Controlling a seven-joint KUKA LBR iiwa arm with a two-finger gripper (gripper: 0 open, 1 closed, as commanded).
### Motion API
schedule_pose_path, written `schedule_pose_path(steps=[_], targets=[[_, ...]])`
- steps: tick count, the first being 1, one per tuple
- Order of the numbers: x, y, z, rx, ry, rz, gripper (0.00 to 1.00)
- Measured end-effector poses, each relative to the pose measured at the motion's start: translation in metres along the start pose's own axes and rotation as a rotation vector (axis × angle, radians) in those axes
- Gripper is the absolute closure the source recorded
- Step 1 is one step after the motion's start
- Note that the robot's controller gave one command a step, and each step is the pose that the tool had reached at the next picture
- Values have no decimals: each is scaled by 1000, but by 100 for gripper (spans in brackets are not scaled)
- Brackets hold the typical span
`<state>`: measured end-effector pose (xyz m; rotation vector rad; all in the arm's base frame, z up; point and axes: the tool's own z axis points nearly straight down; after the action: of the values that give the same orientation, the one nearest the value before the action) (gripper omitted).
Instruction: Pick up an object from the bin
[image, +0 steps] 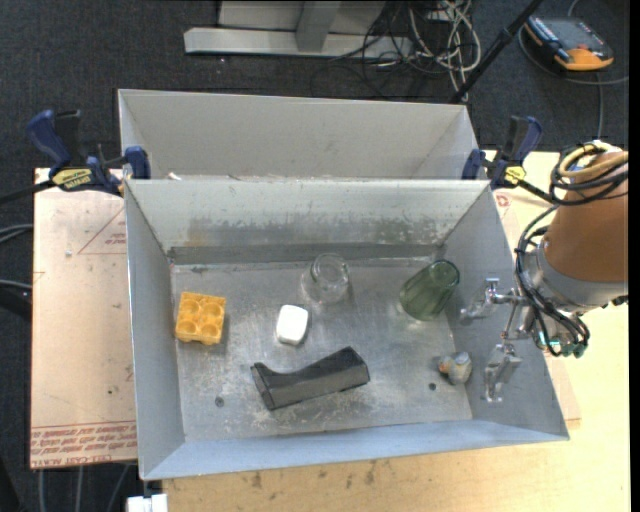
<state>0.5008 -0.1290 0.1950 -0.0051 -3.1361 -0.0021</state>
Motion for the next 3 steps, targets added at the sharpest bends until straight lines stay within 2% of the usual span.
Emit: schedule_pose_path(steps=[1, 2, 3], targets=[[-2, 0, -3, 1, -6, -3, 0], [-15, 2, 38, 4, -16, -28, 0], [-17, 0, 81, -1, -2, -42, 0]])
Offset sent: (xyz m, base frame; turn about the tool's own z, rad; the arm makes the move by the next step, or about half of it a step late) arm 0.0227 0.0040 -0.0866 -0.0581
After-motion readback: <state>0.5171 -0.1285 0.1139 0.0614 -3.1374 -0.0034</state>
